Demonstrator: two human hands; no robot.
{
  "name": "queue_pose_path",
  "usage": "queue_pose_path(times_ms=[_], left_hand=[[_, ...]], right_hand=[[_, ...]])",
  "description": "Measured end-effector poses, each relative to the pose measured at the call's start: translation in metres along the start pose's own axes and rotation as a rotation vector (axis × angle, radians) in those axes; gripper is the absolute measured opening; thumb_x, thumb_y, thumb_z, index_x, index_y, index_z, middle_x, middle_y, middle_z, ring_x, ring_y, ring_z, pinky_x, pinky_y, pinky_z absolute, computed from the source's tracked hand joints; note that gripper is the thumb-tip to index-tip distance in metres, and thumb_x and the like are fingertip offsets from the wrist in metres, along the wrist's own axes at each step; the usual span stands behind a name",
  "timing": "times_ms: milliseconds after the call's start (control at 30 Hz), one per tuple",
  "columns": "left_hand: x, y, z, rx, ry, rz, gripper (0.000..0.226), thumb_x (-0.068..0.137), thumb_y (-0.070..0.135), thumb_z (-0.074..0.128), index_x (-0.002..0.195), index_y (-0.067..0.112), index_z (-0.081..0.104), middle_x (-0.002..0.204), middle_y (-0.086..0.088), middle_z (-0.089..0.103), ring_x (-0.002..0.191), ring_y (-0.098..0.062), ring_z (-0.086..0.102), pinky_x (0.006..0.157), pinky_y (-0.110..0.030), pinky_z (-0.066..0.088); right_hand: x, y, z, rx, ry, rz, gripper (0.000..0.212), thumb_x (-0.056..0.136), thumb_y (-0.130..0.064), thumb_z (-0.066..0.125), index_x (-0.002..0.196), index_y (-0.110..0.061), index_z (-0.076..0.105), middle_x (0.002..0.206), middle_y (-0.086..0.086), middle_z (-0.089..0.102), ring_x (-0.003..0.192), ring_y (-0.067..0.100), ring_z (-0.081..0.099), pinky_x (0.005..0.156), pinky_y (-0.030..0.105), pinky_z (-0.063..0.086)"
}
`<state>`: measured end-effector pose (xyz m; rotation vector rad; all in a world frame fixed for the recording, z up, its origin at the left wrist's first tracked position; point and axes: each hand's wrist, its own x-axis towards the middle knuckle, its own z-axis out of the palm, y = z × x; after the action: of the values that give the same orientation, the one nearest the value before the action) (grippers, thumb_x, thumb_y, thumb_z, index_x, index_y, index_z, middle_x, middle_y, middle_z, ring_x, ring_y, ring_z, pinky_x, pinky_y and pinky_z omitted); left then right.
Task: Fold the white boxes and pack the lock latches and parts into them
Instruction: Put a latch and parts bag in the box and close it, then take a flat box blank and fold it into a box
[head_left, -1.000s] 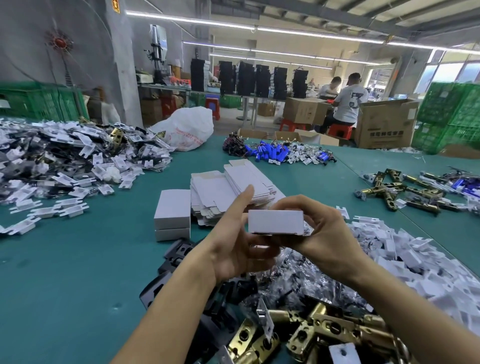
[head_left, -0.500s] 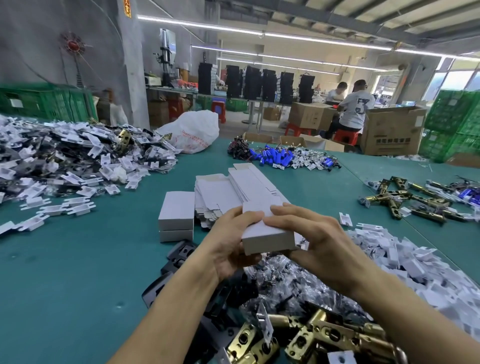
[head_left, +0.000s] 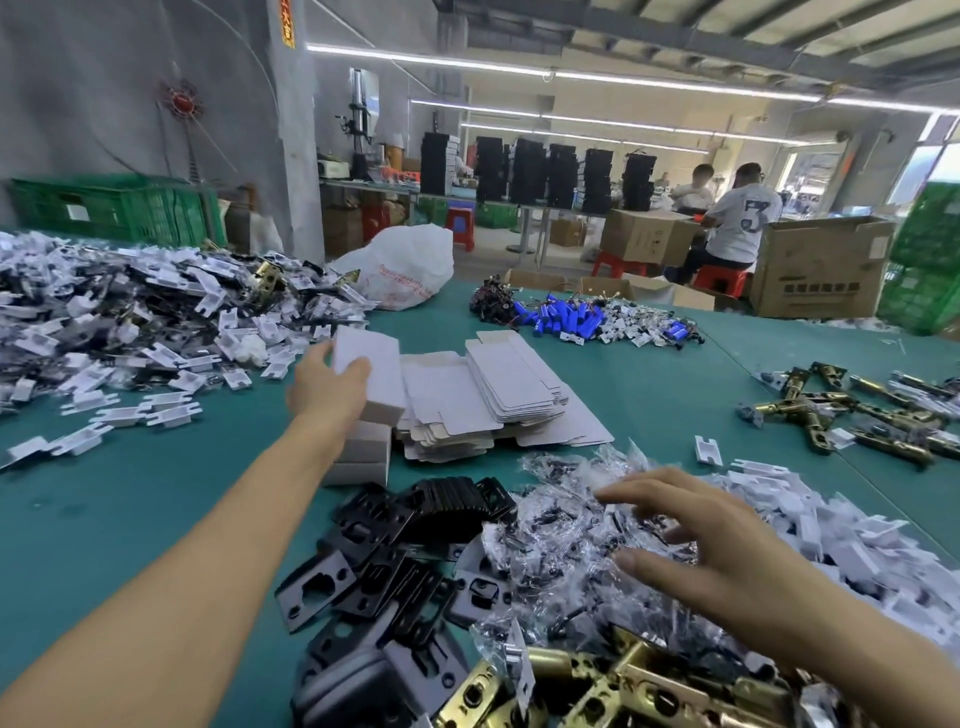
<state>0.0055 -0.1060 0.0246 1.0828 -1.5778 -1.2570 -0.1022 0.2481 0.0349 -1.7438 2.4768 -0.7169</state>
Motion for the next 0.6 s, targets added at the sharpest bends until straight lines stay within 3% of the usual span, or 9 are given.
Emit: queue_pose_path(times_ms=[133, 233, 367, 533, 600], left_hand=[[0.018, -0.013, -0.009, 0.329, -0.057, 0.029, 0.048, 0.098, 0.027, 0.051, 0.145, 0.032, 0.046, 0.142, -0.004, 0.052, 0.098, -0.027, 0.054, 0.075, -0.029, 0.039], [0.027, -0.013, -0.010, 0.462, -0.120, 0.025, 0.047, 0.096, 0.033, 0.052, 0.142, 0.035, 0.049, 0.146, -0.005, 0.050, 0.126, -0.034, 0.048, 0.095, -0.036, 0.040], [0.033, -0.015, -0.020, 0.345, -0.256, 0.014, 0.051, 0.098, 0.034, 0.062, 0.147, 0.027, 0.049, 0.155, -0.005, 0.041, 0.138, -0.031, 0.041, 0.114, -0.043, 0.037], [0.029, -0.016, -0.027, 0.328, -0.349, 0.042, 0.059, 0.093, 0.040, 0.069, 0.147, 0.026, 0.050, 0.158, -0.004, 0.038, 0.134, -0.025, 0.044, 0.103, -0.037, 0.043], [0.026, -0.018, -0.026, 0.340, -0.373, 0.069, 0.057, 0.094, 0.042, 0.067, 0.146, 0.025, 0.051, 0.159, -0.003, 0.038, 0.141, -0.025, 0.039, 0.113, -0.039, 0.036]], right_hand=[[0.000, 0.001, 0.002, 0.035, -0.004, 0.029, 0.047, 0.078, -0.071, 0.050, 0.124, -0.061, 0.048, 0.119, -0.033, 0.052, 0.111, -0.008, 0.051, 0.092, 0.025, 0.048], [-0.001, 0.001, 0.004, 0.045, -0.024, 0.038, 0.047, 0.078, -0.072, 0.049, 0.123, -0.059, 0.051, 0.117, -0.034, 0.052, 0.110, -0.010, 0.052, 0.090, 0.024, 0.048], [-0.003, -0.001, 0.004, 0.078, -0.018, 0.055, 0.044, 0.079, -0.070, 0.052, 0.121, -0.060, 0.052, 0.118, -0.037, 0.052, 0.109, -0.009, 0.055, 0.088, 0.023, 0.050], [0.000, -0.002, 0.003, 0.106, 0.016, 0.073, 0.038, 0.077, -0.065, 0.054, 0.114, -0.057, 0.058, 0.115, -0.035, 0.055, 0.105, -0.006, 0.058, 0.084, 0.022, 0.052], [0.001, -0.003, 0.004, 0.117, 0.022, 0.075, 0.039, 0.077, -0.065, 0.054, 0.114, -0.054, 0.060, 0.115, -0.036, 0.055, 0.105, -0.007, 0.058, 0.084, 0.020, 0.052]])
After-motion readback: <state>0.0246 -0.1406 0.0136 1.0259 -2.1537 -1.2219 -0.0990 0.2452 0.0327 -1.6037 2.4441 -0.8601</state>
